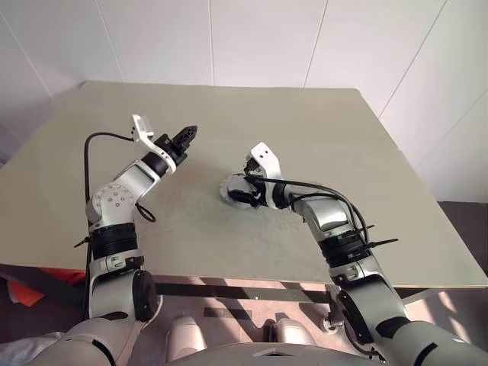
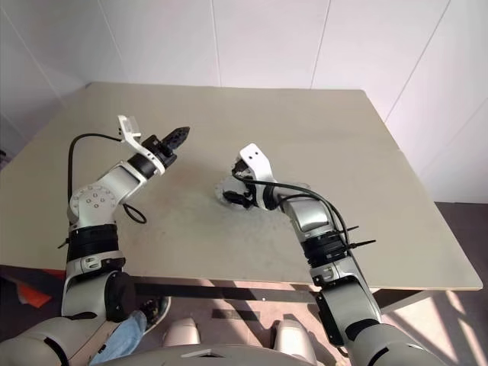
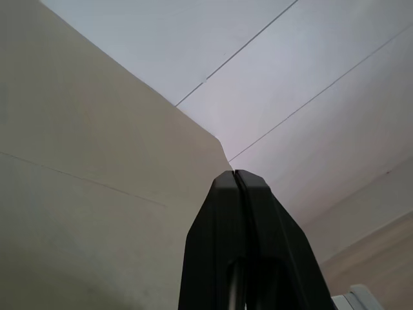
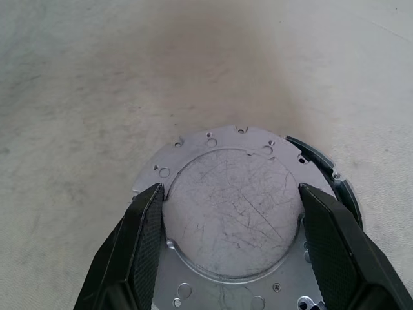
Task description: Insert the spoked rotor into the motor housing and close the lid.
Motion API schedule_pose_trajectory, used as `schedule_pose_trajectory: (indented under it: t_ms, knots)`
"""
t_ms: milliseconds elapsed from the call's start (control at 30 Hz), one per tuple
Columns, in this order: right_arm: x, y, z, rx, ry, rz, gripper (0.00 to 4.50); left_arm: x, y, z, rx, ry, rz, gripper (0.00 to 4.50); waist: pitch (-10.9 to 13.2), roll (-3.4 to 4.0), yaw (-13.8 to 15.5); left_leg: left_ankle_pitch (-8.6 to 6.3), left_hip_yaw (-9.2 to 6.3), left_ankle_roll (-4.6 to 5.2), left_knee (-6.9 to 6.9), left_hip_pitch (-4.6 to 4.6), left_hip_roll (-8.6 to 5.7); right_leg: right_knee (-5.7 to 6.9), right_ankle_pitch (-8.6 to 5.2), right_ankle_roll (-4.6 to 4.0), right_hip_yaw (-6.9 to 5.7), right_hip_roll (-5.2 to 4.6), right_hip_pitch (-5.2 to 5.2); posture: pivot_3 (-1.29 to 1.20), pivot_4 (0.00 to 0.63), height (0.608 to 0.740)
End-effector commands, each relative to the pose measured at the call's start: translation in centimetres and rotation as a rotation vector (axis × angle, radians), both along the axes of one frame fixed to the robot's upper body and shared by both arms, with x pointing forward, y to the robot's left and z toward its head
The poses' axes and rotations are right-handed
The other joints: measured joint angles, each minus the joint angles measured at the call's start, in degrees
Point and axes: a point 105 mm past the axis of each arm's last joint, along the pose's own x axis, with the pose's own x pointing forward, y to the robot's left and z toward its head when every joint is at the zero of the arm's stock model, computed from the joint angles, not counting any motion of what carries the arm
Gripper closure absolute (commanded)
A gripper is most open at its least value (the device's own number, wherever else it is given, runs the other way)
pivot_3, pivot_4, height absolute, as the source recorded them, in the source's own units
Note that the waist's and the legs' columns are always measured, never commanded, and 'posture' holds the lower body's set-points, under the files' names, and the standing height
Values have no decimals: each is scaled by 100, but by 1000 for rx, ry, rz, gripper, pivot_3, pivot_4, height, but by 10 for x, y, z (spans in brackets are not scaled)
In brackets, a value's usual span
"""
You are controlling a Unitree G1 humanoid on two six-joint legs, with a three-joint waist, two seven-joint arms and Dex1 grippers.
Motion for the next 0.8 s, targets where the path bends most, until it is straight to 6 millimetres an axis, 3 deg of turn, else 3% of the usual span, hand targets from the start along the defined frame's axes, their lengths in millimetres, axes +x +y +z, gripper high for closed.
schedule_pose_trajectory:
  t_ms: [33, 333, 500, 600, 800]
  knots:
    - [-25, 33, -23, 0, 107, 124, 1325, 1, -3, 16, -3, -56, -10, 4482, 0, 0, 1, 0, 0, 0, 1, 4, 0, 3, 0, -1, 2, 0, 2, 0, 0, 740]
    - [-7, 23, -17, -43, 9, 65, 1325, -5, -17, 5, -14, -19, -52, 4482, 1, 1, -4, 0, 3, 0, 2, 49, -1, 62, -13, -22, 19, 5, 3, 0, 0, 740]
    - [0, 19, -14, -62, -45, 49, 1325, -11, -22, -31, 52, 129, -90, 4482, 5, 7, 14, 0, -2, -1, 3, 59, -3, 88, -16, -26, 21, 4, -4, 0, 0, 740]
    - [3, 13, -7, -62, -85, 38, 1325, -19, -6, -48, 91, 187, -84, 4482, 6, 8, 6, 0, -3, -1, 8, 60, -6, 88, -16, -26, 21, 3, -10, 0, 0, 740]
    - [4, 7, -6, -73, -108, 27, 1325, -20, 30, -44, 92, 184, -15, 4482, 9, 10, 32, -1, -9, 1, 5, 45, -7, 88, -15, -28, 16, 3, -23, 0, 0, 740]
